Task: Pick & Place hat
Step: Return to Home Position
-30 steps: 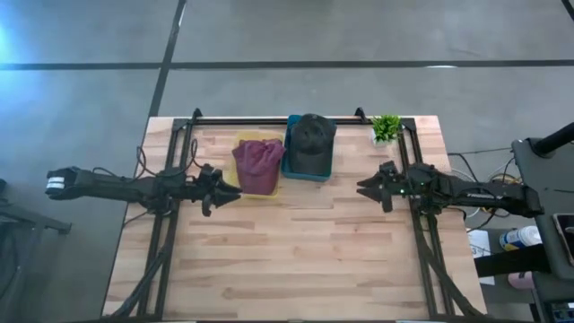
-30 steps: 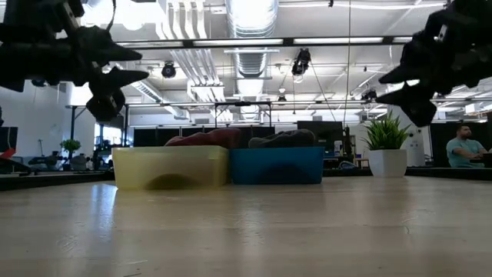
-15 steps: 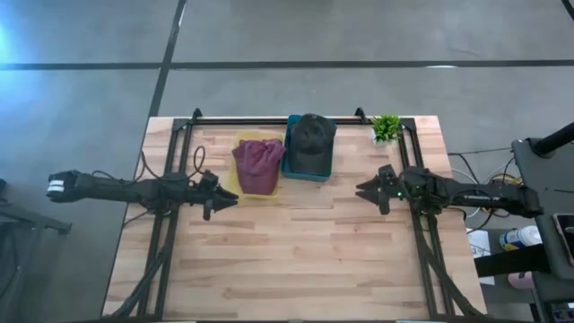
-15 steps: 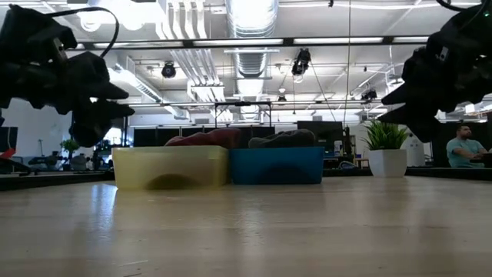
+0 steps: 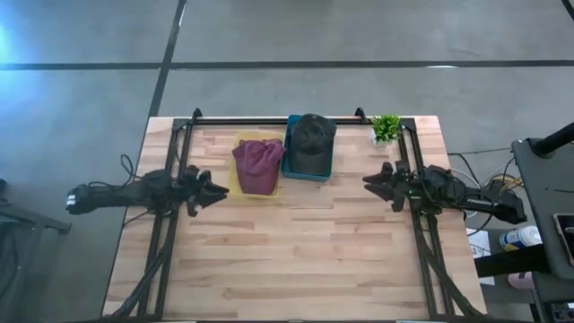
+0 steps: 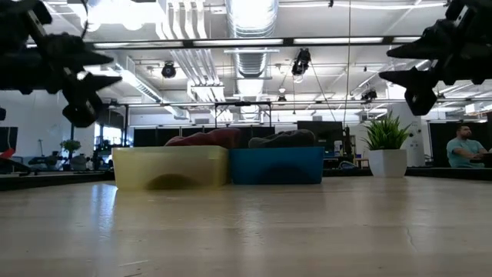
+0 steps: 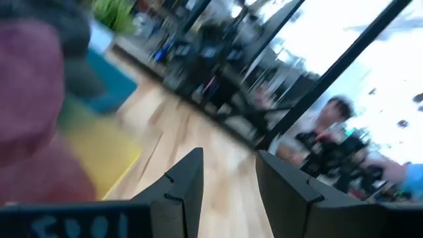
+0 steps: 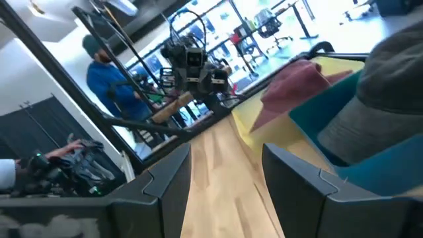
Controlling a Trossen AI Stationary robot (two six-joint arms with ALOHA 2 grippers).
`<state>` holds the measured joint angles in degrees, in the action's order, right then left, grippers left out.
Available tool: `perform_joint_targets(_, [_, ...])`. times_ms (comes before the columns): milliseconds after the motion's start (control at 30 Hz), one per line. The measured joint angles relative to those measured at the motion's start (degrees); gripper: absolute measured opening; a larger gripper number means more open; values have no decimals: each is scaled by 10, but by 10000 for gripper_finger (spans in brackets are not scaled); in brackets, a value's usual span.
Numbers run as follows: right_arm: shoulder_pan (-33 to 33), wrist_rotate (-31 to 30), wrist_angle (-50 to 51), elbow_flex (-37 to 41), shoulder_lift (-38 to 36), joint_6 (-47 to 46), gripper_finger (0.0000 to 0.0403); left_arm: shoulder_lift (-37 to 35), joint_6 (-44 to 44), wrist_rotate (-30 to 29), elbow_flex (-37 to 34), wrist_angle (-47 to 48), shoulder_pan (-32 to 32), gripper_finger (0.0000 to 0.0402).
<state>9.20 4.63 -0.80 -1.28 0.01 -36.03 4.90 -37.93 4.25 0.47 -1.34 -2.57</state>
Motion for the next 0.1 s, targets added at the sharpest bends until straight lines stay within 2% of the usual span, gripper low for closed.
perform_joint_targets(100, [-12,-4,-4,8,0,0,180,-42,0,1,0,0,-3,133])
